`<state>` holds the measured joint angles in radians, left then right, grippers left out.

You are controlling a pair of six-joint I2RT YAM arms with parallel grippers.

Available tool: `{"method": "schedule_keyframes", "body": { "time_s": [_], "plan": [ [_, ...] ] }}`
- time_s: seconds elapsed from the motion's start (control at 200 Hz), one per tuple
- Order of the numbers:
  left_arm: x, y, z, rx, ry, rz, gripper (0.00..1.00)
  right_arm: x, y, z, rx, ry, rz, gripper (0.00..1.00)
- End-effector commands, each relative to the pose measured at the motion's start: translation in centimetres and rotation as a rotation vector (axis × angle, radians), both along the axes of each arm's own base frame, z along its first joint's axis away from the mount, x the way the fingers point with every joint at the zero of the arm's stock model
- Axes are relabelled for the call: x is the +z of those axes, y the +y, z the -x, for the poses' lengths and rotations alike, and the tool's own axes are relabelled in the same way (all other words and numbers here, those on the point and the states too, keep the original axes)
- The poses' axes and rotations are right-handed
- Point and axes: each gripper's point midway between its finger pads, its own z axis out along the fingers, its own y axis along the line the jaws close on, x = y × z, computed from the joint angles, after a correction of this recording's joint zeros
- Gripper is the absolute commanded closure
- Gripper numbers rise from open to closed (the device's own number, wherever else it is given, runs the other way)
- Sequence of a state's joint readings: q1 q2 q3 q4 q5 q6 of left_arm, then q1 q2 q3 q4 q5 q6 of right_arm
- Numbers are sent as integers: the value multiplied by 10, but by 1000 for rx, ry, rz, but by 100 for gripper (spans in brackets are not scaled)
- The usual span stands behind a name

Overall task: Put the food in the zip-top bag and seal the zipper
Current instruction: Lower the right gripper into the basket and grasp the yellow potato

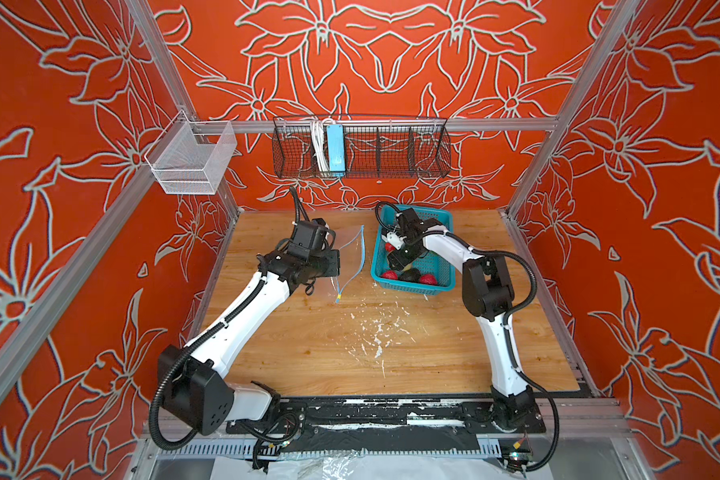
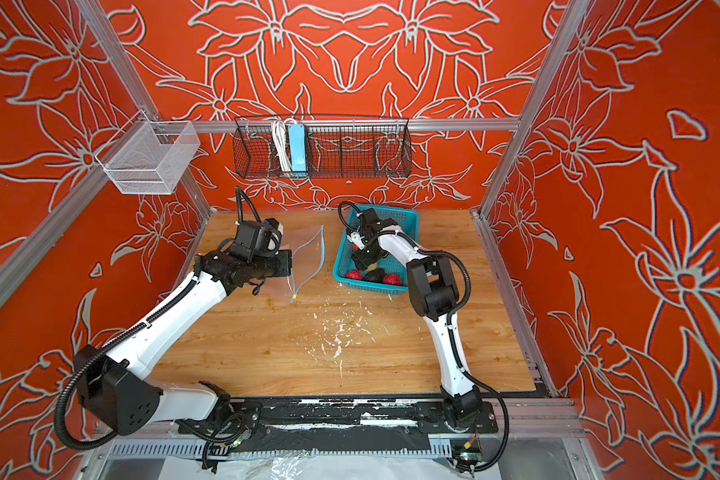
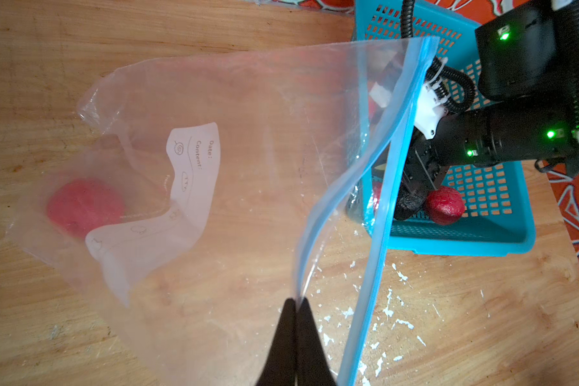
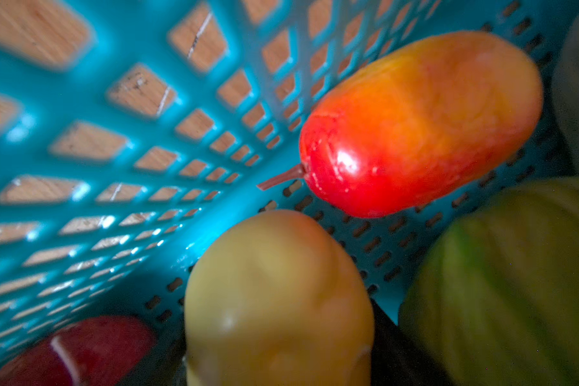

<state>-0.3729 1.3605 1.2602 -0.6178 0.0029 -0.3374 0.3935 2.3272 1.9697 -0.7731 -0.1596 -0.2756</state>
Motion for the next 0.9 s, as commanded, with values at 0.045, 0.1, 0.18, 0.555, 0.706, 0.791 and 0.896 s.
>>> {"method": "schedule_keyframes", "body": {
  "time_s": [0.045,0.1,0.18,0.555,0.706,0.791,0.896],
  "plan": [
    [0,0,-2,7,-5,3,100,22,5,1,-68,-17,-60,36],
    [0,1,-2,8,-4,2,100,32,5,0,-96,-45,-91,36],
    [0,1,-2,8,-8,-1,100,45,8,-2,-133,-73,-138,36],
    [-1,3,-3,18,-9,-4,100,62,12,-5,-280,-89,-260,37],
    [1,3,-2,18,-15,4,100,67,8,-4,-363,-95,-302,37],
    [1,3,-2,26,-12,9,100,66,6,-1,-401,-92,-324,37],
    [3,4,-1,28,-22,12,100,71,2,2,-452,-104,-351,38]
  ]
}}
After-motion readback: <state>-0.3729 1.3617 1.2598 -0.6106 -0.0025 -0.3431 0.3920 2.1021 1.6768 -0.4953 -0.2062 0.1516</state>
